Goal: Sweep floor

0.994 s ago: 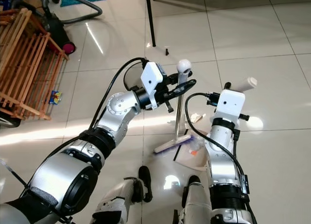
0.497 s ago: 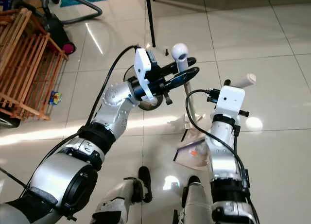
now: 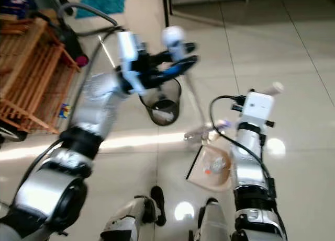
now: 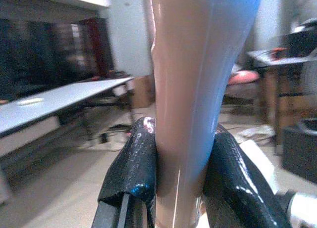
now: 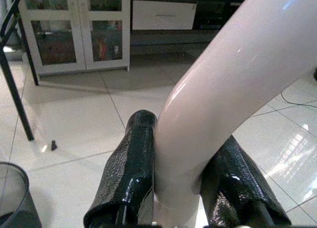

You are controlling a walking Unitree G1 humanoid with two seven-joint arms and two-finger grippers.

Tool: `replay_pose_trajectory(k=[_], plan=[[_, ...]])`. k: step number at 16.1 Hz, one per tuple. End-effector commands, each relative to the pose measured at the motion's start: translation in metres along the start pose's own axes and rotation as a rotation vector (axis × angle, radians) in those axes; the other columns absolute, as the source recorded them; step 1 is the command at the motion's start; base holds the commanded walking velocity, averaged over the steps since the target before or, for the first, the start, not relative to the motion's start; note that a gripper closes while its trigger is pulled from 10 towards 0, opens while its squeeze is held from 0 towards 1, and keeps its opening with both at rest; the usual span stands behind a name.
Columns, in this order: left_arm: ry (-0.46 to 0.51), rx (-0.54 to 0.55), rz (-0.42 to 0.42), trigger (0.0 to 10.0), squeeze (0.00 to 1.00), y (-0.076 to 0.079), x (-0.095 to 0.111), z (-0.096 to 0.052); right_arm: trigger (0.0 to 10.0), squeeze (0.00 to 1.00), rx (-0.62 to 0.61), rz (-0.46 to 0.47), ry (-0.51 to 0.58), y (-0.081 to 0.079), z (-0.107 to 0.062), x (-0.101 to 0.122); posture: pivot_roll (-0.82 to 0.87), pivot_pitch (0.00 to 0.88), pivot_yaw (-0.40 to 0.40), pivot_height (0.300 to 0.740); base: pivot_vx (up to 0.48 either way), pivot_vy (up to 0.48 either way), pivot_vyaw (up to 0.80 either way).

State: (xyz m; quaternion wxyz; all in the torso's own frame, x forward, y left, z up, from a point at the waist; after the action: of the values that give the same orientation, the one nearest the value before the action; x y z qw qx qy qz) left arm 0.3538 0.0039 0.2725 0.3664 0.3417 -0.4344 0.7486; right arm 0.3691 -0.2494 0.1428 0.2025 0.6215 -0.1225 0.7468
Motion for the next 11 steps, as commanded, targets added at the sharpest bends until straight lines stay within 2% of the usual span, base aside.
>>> replay_pose_trajectory(k=[1, 4, 6, 7, 9, 11], plan=[[-0.006, 0.056, 0.002, 10.0, 0.00, -0.003, 0.004, -0.012, 10.0, 0.00, -0.002, 0.025, 0.008, 0.005, 0.002, 0.005, 0.00, 0.113, 0.153, 0.740, 0.000, 0.000, 0.00], [-0.035, 0.187, -0.067, 10.0, 0.00, 0.003, -0.005, -0.033, 10.0, 0.00, 0.009, 0.040, 0.006, 0.015, 0.007, 0.016, -0.01, 0.085, 0.141, 0.740, 0.000, 0.000, 0.00], [-0.112, 0.273, -0.024, 10.0, 0.00, 0.010, -0.019, -0.051, 10.0, 0.00, 0.007, 0.057, 0.007, 0.024, 0.011, 0.028, -0.03, 0.076, 0.136, 0.740, 0.000, 0.000, 0.00], [-0.179, 0.323, 0.040, 10.0, 0.00, 0.009, -0.027, -0.067, 10.0, 0.00, 0.017, 0.072, 0.011, 0.026, 0.012, 0.036, -0.04, 0.069, 0.132, 0.740, 0.000, 0.000, 0.00], [-0.264, 0.410, 0.093, 10.0, 0.00, 0.007, -0.031, -0.094, 10.0, 0.00, 0.032, 0.097, -0.002, 0.027, 0.011, 0.041, -0.04, 0.066, 0.134, 0.740, 0.000, 0.000, 0.00], [-0.301, 0.446, 0.111, 10.0, 0.00, 0.009, -0.030, -0.109, 10.0, 0.00, 0.043, 0.102, -0.008, 0.026, 0.010, 0.044, -0.04, 0.061, 0.133, 0.740, 0.000, 0.000, 0.00]])
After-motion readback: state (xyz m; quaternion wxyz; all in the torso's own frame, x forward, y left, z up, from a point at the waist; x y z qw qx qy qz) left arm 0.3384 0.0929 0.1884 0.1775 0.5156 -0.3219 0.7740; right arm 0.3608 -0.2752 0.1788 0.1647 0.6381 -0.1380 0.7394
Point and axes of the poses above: a point about 5 cm out from each wrist's last joint towards the gripper, its own z axis pointing out of the wrist towards the gripper, its own x axis along the axis of the wrist's last joint, y = z × x, the point moved 5 cm from there along z, pointing out of the wrist towards the gripper, and after that the axes turned 1 degree about z, right-handed, at the moved point
